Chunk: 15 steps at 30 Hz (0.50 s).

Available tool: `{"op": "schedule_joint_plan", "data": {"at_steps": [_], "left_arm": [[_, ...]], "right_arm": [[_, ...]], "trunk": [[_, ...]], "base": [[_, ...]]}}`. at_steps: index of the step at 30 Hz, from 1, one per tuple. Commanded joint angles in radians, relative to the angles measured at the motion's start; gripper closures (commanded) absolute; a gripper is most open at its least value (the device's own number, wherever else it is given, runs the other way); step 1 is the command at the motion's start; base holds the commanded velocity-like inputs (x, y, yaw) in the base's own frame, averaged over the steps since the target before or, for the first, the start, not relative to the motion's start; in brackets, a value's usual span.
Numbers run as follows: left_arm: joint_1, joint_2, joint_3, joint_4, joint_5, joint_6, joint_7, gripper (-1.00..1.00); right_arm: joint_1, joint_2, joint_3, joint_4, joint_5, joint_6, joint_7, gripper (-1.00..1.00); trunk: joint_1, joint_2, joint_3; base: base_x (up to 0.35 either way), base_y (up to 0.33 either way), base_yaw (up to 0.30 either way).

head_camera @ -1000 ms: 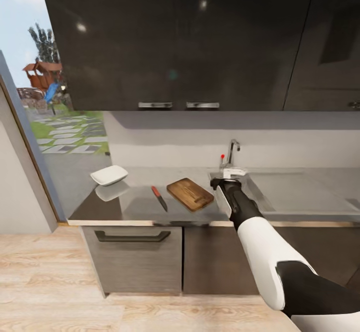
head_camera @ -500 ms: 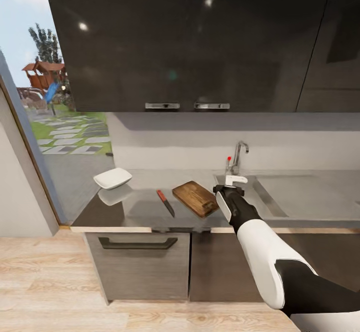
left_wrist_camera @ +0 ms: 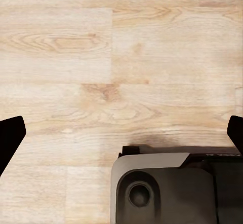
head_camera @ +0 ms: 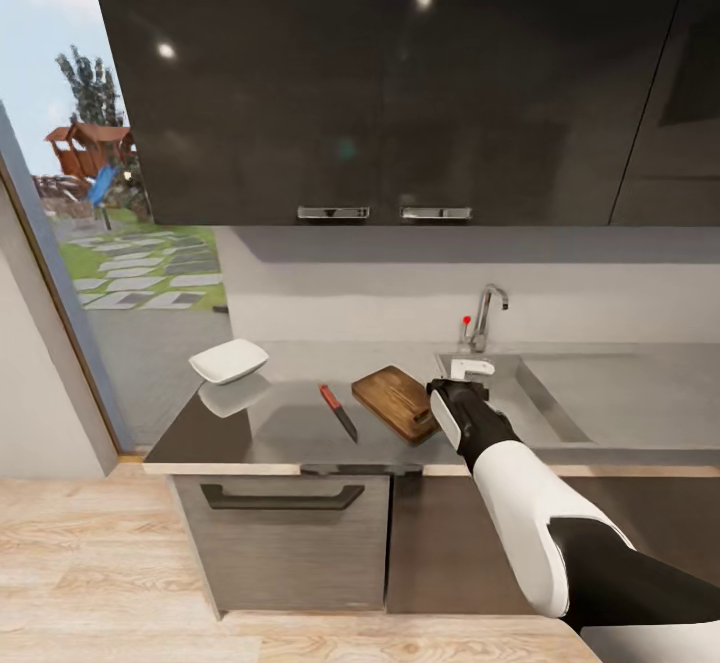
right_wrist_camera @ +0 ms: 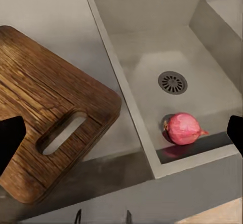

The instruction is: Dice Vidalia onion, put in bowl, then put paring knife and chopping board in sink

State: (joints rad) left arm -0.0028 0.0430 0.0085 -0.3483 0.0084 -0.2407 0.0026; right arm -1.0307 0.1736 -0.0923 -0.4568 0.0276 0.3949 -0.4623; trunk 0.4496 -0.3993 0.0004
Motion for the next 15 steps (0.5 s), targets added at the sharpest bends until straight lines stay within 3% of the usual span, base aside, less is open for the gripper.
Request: {"op": "schedule_joint_plan", "data": {"at_steps": [1, 9, 15], "left_arm": [[0.000, 0.000, 0.001, 0.001, 0.001, -0.003, 0.000, -1.00], [0.000, 0.000, 0.001, 0.002, 0.001, -0.003, 0.000, -1.00], [0.000, 0.000, 0.001, 0.002, 0.001, -0.003, 0.000, -1.00]], "right_arm": [[0.000, 0.001, -0.004, 0.016, 0.003, 0.005, -0.003, -1.00], [0.000, 0.001, -0.007, 0.052, 0.003, 0.003, -0.005, -1.00], [0.000, 0.001, -0.007, 0.056, 0.003, 0.002, -0.004, -1.00]], "trunk": [[0.000, -0.001, 0.000], [0.000, -0.001, -0.006], [0.000, -0.001, -0.011]], "base": [[0.001, 0.001, 0.000], [0.017, 0.000, 0.000], [0.184, 0.000, 0.000]]}}
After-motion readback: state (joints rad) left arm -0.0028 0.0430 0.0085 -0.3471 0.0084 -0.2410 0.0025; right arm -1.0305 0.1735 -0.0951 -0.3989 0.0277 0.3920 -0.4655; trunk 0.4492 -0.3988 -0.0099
